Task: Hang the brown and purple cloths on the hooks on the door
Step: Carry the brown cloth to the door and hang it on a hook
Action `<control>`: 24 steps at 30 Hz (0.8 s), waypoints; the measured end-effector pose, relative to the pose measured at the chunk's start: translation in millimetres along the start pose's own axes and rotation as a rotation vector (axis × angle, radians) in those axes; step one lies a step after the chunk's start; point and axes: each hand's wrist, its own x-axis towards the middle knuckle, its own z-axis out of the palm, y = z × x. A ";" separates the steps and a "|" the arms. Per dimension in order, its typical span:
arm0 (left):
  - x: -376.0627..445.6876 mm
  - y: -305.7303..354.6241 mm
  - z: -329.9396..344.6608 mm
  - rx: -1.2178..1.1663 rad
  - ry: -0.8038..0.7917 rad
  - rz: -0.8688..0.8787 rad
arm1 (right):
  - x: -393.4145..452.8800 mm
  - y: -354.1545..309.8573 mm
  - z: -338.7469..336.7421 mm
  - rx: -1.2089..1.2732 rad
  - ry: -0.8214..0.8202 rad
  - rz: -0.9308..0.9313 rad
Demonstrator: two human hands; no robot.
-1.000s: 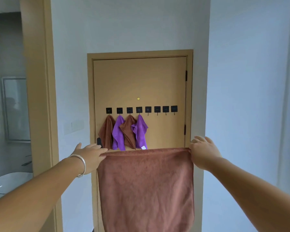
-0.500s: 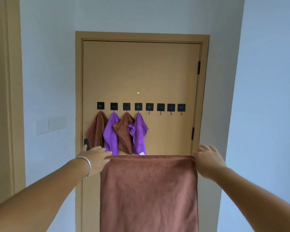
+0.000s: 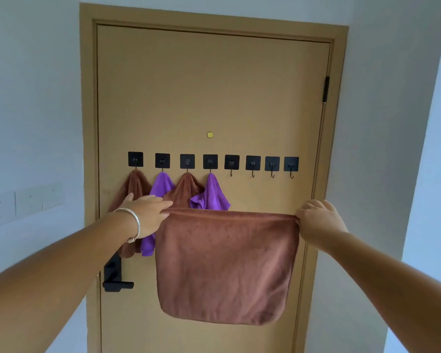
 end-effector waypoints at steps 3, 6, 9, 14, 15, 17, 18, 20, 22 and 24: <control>27.7 -3.7 18.4 0.002 -0.033 0.000 | 24.9 -6.0 25.3 -0.008 -0.012 -0.006; 54.0 -3.9 39.8 -0.017 -0.061 -0.003 | 55.0 -10.5 52.3 0.009 -0.018 -0.016; 85.4 -3.9 56.3 -0.140 0.010 0.001 | 93.6 -10.8 78.9 0.058 -0.002 -0.009; 149.8 -3.2 57.3 -0.280 0.133 0.025 | 165.2 -1.3 110.1 0.170 0.043 0.025; 163.1 -3.1 55.0 -0.280 0.152 0.018 | 180.5 1.8 114.5 0.190 0.048 0.034; 188.0 -1.1 50.1 -0.269 0.209 0.015 | 207.8 7.3 121.4 0.240 0.042 0.058; 199.9 0.8 48.6 -0.275 0.250 0.024 | 220.3 10.0 125.7 0.276 0.047 0.072; 223.2 7.7 47.7 -0.296 0.359 0.064 | 244.1 14.6 135.9 0.376 0.084 0.092; 240.2 14.9 48.6 -0.325 0.468 0.082 | 262.1 16.1 145.6 0.499 0.167 0.104; 252.9 21.9 52.4 -0.319 0.543 0.102 | 275.1 17.0 154.0 0.597 0.268 0.097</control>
